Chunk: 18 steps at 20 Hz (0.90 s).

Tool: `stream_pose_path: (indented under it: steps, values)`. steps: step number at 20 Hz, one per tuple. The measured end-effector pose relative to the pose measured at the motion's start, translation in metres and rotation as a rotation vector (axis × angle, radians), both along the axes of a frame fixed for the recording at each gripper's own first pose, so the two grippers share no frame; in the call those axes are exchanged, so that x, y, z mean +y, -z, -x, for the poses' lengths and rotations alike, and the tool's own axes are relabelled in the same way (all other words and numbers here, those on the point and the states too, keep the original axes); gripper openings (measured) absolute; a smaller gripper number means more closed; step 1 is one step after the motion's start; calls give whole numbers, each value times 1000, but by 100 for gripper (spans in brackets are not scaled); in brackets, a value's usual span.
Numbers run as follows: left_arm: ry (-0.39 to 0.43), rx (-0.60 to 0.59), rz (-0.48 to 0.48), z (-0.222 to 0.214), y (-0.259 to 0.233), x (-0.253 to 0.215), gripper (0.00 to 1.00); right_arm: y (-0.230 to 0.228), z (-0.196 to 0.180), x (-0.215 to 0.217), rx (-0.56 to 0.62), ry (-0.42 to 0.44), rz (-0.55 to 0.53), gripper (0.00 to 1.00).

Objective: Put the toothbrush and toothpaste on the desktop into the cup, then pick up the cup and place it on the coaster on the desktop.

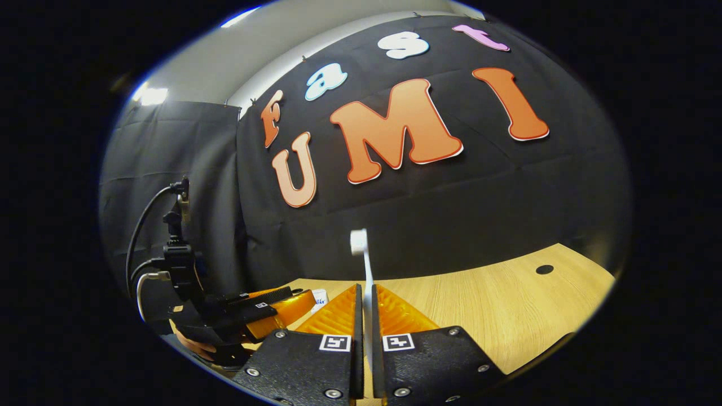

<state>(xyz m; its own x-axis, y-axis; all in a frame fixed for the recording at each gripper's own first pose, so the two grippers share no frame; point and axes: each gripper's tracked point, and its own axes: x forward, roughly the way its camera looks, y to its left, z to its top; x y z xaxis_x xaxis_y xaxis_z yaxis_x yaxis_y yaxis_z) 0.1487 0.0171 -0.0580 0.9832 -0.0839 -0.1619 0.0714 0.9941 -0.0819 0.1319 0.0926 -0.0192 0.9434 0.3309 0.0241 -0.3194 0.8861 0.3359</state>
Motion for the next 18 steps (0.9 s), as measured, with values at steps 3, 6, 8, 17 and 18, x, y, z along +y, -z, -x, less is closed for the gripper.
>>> stream_pose_path:
  steps: [3,6,8,17,18]
  values:
    - [-4,6,-16,5,4,7,82,5,-9,8,20,-20,-61,5]
    - [-13,25,-18,8,11,14,82,30,-25,3,107,-4,-68,2]
    - [-15,32,-12,13,16,19,82,45,-30,6,163,-10,-77,2]
    - [-23,81,-6,23,26,29,90,113,-39,37,422,-98,124,34]
    - [-24,79,-6,23,25,30,90,118,-40,40,439,-111,155,37]
